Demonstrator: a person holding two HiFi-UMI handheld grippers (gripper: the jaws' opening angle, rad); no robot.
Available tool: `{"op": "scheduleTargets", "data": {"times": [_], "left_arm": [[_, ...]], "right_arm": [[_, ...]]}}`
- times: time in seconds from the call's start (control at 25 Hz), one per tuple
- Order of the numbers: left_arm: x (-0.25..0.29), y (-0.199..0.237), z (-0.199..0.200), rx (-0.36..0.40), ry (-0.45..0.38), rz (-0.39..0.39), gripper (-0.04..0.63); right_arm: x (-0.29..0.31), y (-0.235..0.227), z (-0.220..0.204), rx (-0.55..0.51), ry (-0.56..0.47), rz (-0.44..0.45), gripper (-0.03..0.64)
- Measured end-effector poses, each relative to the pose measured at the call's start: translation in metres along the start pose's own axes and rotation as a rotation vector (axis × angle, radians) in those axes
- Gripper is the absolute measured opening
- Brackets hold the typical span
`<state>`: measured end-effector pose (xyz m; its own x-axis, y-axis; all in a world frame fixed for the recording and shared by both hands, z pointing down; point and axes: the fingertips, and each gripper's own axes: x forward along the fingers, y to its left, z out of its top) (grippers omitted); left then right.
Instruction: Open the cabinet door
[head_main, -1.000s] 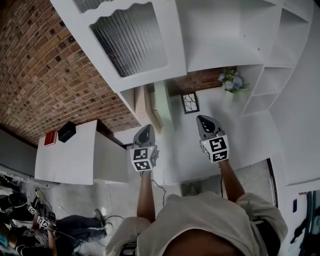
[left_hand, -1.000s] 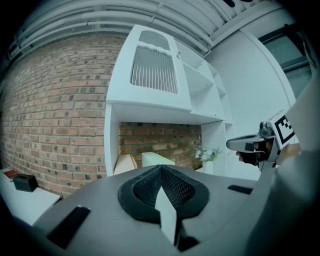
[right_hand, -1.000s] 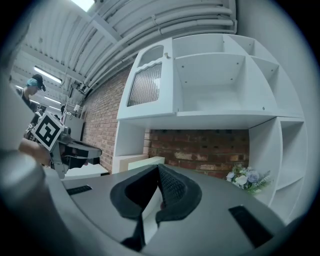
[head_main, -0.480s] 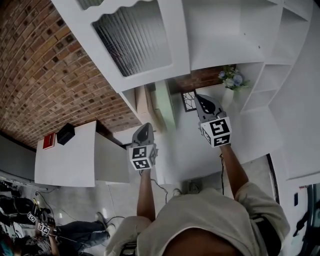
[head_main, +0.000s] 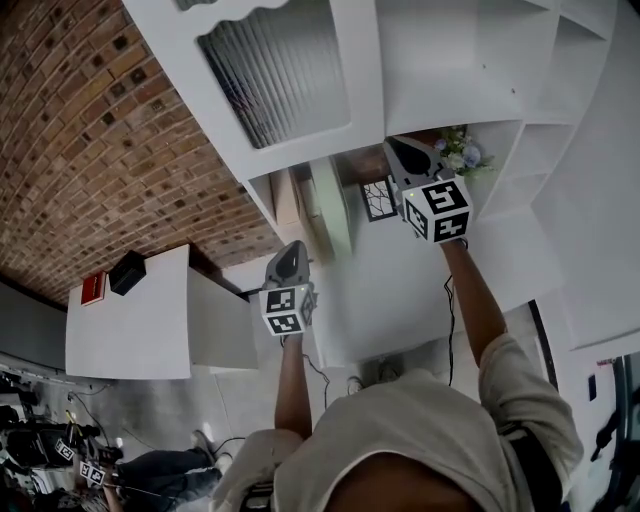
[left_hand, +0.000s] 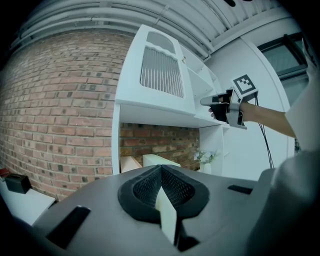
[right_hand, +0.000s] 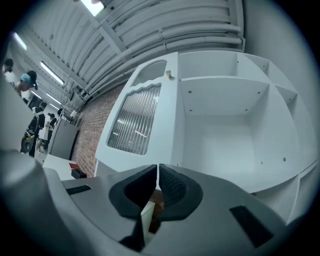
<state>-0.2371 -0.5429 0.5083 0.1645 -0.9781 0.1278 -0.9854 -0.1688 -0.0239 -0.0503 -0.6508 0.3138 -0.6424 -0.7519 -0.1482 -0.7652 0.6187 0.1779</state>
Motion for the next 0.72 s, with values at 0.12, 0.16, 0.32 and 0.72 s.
{"op": "scheduleTargets", "data": {"times": [0.12, 0.16, 0.32, 0.72], "left_arm": [[-0.002, 0.004, 0.002, -0.001, -0.009, 0.0, 0.026], [-0.002, 0.006, 0.002, -0.002, -0.01, 0.001, 0.026], [-0.003, 0.015, 0.0, -0.004, -0.015, 0.01, 0.026], [-0.009, 0.022, 0.004, -0.002, -0.012, 0.01, 0.026]], "right_arm": [[0.012, -0.007, 0.015, 0.029, -0.02, 0.018, 0.066], [0.016, -0.009, 0.018, 0.029, -0.024, 0.029, 0.087], [0.03, -0.007, 0.029, 0.01, -0.029, 0.062, 0.232], [0.078, -0.002, 0.044, 0.025, -0.021, 0.08, 0.466]]}}
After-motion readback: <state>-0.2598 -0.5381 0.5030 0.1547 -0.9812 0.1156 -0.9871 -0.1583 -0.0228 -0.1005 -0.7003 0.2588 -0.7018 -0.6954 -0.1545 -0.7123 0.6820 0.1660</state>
